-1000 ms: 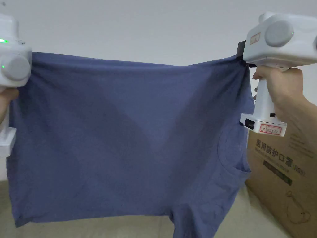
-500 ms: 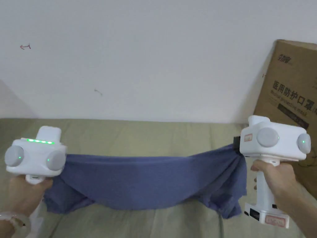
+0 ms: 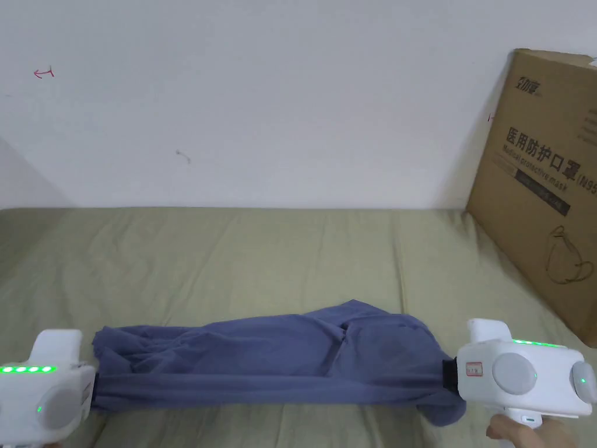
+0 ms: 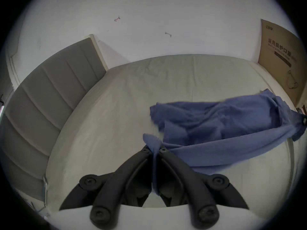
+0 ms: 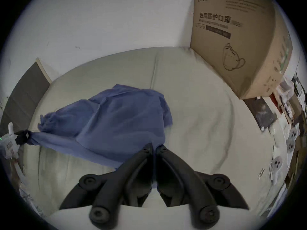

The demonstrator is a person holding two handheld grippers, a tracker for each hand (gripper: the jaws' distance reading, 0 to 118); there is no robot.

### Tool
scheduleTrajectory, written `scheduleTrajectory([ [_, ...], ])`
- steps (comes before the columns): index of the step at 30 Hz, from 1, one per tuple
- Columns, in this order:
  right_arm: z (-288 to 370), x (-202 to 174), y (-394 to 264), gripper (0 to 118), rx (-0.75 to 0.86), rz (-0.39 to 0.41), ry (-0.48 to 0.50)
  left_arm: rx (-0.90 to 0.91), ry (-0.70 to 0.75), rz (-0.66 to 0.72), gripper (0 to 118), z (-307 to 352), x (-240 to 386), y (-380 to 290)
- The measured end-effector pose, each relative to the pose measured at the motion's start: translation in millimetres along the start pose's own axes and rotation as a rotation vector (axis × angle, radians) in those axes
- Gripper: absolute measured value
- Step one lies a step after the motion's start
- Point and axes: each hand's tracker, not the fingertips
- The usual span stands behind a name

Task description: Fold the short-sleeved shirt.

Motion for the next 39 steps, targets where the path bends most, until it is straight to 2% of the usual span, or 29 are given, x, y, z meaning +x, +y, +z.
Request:
scheduleTrajectory([
  [10,110.1,15.2,-147.9,2,-0.043,0.025,0.025,-0.014,-0.010,-0.061,2,130.8,-42.1,-137.7],
  [14,140.2,29.4,-221.2,2,-0.082,-0.038,0.065,-0.053,-0.002,-0.074,2,164.5,-56.6,-188.8],
  [18,175.2,38.9,-279.8,2,-0.107,-0.055,0.058,-0.056,-0.010,-0.053,2,201.5,-67.2,-232.6],
  [22,196.4,46.4,-312.2,2,-0.135,-0.056,0.048,-0.058,-0.013,-0.072,2,223.4,-75.0,-262.1],
  [25,207.6,47.3,-325.1,2,-0.133,-0.019,0.054,-0.074,-0.014,-0.043,2,230.1,-78.3,-274.0],
  [27,211.9,49.3,-327.0,2,-0.123,-0.015,0.052,-0.070,-0.023,-0.006,2,237.2,-80.2,-279.3],
  [31,207.2,53.4,-323.3,2,-0.118,-0.024,0.051,-0.060,-0.021,-0.030,3,236.6,-78.0,-285.0],
  [32,204.8,52.4,-322.5,2,-0.122,-0.016,0.048,-0.065,-0.017,-0.041,7,235.6,-75.6,-286.4],
  [33,202.6,51.4,-321.5,3,-0.135,-0.003,0.043,-0.085,-0.010,-0.053,22,234.2,-74.9,-286.0],
  [35,201.1,47.0,-321.4,10,-0.145,0.027,0.021,-0.127,-0.025,-0.049,63,233.3,-77.0,-286.5],
  [36,200.5,46.3,-321.4,28,-0.149,0.043,-0.005,-0.148,-0.068,-0.028,91,236.0,-76.9,-288.4],
  [37,200.2,46.2,-321.0,48,-0.160,0.054,-0.020,-0.158,-0.100,-0.001,104,238.7,-78.3,-289.1],
  [38,202.3,44.4,-320.6,61,-0.155,0.058,-0.015,-0.153,-0.126,0.033,107,244.0,-80.3,-289.6],
  [39,206.0,43.8,-320.1,62,-0.146,0.062,-0.014,-0.143,-0.141,0.059,106,249.4,-82.0,-289.4],
])
